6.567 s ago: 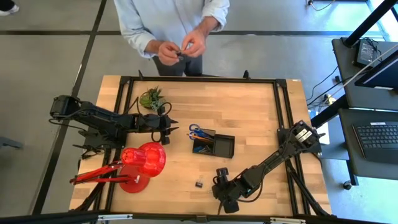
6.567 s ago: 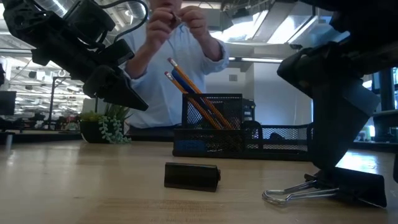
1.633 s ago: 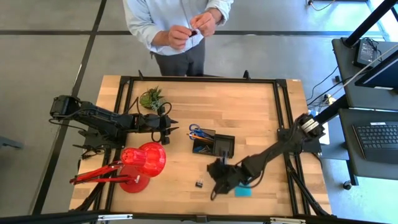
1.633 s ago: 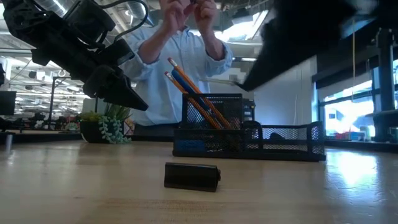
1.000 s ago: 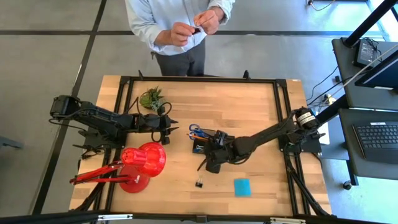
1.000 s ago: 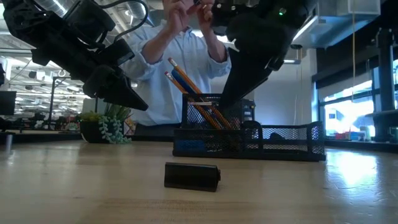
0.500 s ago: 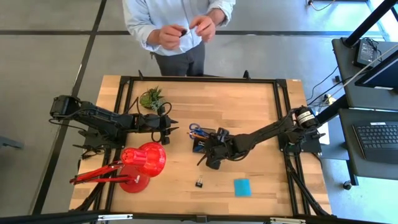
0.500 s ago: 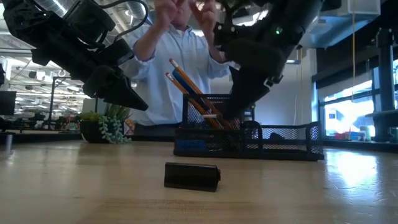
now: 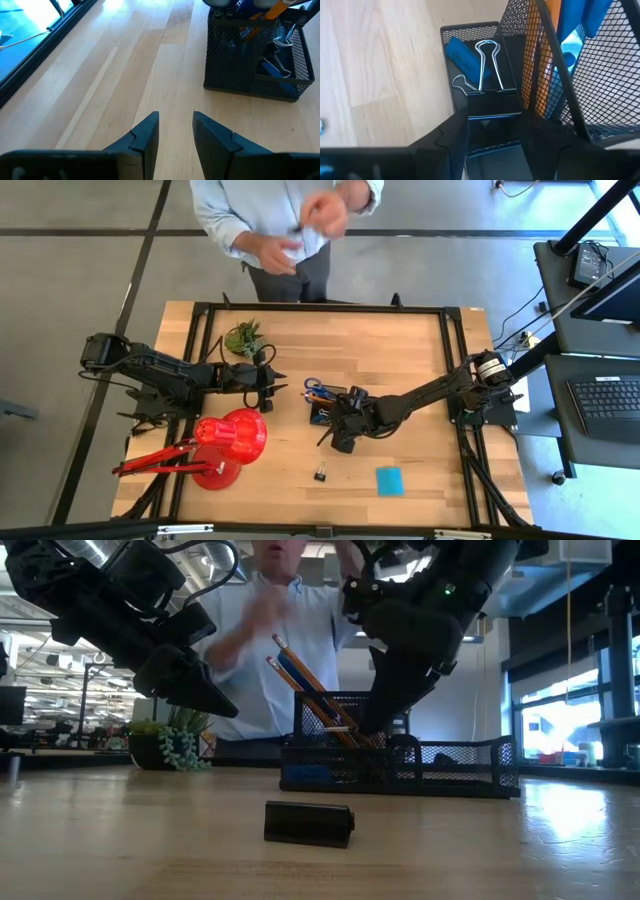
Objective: Pick and place office supplies into organizer
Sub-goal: Put the right black binder clip into the black desk organizer, then put the black binder clip into the black desk organizer
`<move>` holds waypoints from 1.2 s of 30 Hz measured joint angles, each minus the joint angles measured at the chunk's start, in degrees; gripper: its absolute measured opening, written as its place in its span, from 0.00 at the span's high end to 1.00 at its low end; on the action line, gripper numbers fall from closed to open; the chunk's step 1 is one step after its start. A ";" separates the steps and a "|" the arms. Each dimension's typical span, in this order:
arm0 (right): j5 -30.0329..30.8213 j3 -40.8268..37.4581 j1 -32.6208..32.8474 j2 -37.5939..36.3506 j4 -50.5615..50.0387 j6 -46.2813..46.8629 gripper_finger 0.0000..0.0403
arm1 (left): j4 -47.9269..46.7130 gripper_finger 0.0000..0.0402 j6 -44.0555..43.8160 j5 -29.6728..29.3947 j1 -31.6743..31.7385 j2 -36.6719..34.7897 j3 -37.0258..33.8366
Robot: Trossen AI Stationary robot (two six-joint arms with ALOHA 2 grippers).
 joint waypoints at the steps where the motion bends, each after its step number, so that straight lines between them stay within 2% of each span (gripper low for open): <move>1: -0.04 0.00 0.00 0.00 0.01 0.25 0.60 | 0.00 0.72 0.00 0.02 -0.01 0.00 0.00; 23: -1.32 0.00 -0.04 0.00 -0.03 2.69 0.60 | -0.01 0.72 0.00 0.01 0.01 0.00 0.00; 36: -1.97 0.00 -0.04 0.00 0.02 1.48 0.41 | -0.02 0.72 0.00 0.00 -0.01 0.00 0.00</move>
